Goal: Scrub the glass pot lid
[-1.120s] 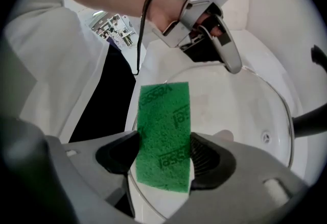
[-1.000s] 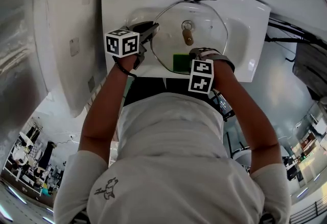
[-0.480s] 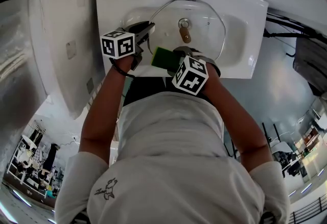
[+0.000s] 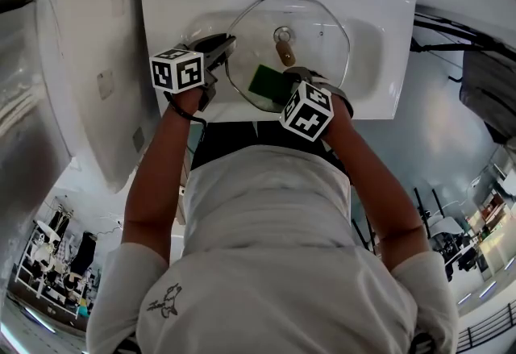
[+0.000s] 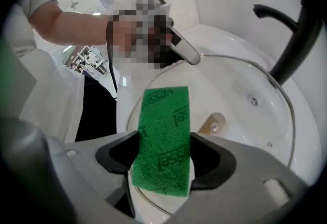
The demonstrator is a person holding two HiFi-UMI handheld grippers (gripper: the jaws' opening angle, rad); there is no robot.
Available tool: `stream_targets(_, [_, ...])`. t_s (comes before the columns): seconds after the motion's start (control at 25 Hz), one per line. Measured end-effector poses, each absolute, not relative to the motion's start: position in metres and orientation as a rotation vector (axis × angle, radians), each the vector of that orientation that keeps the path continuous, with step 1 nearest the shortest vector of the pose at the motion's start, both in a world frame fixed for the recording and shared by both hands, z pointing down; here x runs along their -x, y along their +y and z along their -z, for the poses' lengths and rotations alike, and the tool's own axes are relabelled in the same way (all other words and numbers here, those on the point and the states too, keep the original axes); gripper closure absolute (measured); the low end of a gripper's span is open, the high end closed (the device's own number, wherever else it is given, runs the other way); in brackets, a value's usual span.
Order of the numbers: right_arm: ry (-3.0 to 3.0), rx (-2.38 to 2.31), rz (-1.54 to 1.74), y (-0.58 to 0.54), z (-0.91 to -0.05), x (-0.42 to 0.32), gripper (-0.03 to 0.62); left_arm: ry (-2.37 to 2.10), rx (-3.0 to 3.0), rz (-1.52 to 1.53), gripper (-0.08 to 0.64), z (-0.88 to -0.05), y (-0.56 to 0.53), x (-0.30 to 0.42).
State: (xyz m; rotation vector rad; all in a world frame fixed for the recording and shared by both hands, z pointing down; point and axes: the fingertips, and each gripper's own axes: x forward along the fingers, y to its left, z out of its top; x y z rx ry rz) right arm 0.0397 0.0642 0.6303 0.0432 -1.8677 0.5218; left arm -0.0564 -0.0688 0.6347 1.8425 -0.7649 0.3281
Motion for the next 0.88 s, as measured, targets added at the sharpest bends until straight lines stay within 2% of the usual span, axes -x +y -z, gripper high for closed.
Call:
stream_targets(0.24, [-1.783,-0.123,-0.482,0.037,-0.636,-0.096,0.285,-0.758,-1.842,-0.323,0.491,-0.633,-0.068,0.056])
stream_targets(0.4, [-1.731,-0.224,-0.344,-0.001,-0.627,-0.123,0.285,-0.767,-1.832,-0.298,0.491,-0.633,-0.07,0.056])
stream_targets(0.6, [-1.749,-0.43,-0.343,-0.05,-0.619,-0.137,0.285,-0.778,-1.827,-0.289,0.491,-0.633,-0.071,0.058])
stream_targets(0.88, [-1.822,-0.606,-0.401,-0.063,-0.628,-0.135,0.285,-0.782,-1.826,-0.276,0.491,-0.632,-0.071,0.057])
